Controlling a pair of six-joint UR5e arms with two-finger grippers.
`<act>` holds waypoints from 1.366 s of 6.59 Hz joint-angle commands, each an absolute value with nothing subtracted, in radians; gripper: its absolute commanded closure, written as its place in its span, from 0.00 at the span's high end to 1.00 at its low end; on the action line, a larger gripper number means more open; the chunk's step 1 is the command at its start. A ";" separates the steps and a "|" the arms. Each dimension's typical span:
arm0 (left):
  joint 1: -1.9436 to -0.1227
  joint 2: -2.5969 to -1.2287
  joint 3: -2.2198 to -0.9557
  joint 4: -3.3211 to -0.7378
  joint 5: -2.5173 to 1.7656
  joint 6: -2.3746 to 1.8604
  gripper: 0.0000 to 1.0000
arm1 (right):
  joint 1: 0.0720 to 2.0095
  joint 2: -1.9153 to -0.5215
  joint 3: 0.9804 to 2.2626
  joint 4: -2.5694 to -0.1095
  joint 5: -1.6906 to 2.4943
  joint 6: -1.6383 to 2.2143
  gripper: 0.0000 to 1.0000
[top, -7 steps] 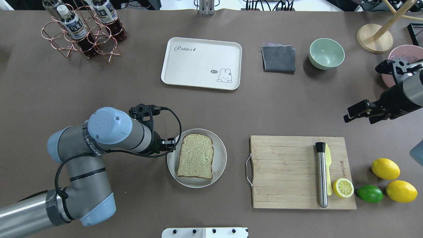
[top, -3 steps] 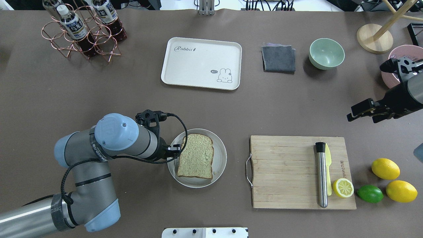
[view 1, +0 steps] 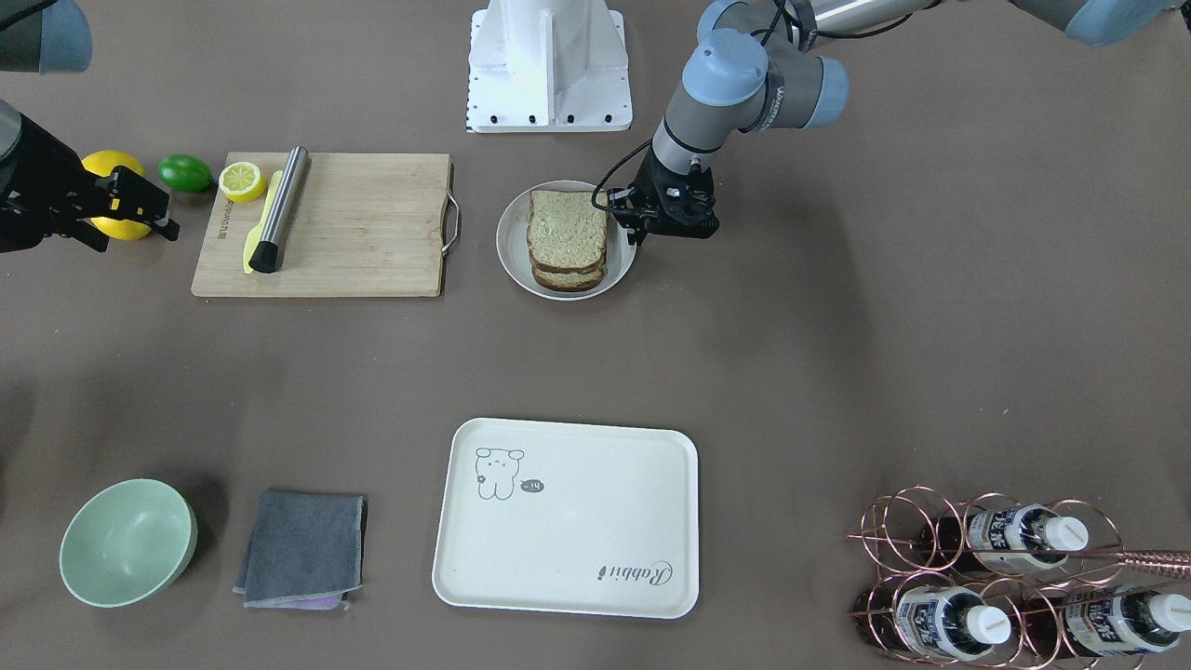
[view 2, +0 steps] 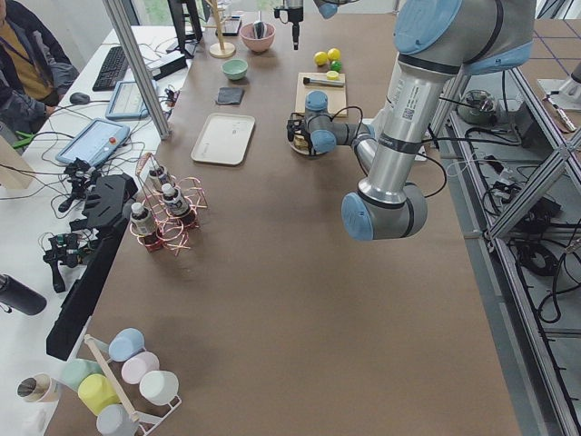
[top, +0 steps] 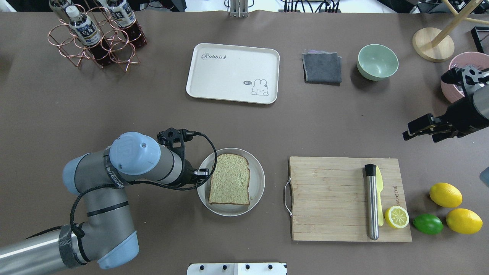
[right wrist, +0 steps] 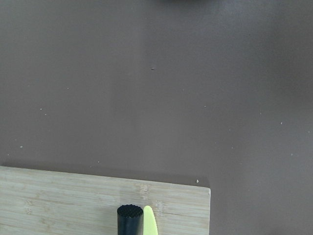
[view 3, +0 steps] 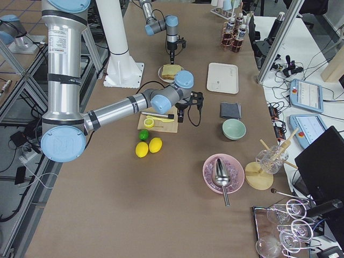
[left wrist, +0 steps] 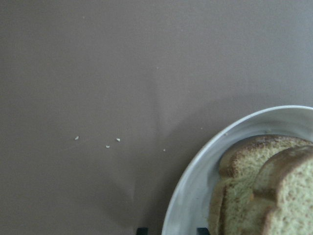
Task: Make sandwich and place on tray
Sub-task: 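Reach the left gripper to the plate rim while the right arm withdraws, then grip the plate rim with the left gripper and carry it onto the tray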
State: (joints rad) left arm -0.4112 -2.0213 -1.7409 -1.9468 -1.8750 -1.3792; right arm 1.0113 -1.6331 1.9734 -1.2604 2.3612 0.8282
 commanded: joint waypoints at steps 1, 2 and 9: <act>-0.413 -2.020 -1.746 -1.950 -1.875 -1.384 0.00 | 1.019 -1.631 1.971 -1.270 2.365 0.827 1.00; -0.426 -2.020 -1.744 -1.956 -1.881 -1.384 0.00 | 1.022 -1.628 1.974 -1.285 2.365 0.827 1.00; -0.639 -2.048 -1.671 -2.108 -2.099 -1.404 0.00 | 1.072 -1.652 2.023 -1.289 2.402 0.827 1.00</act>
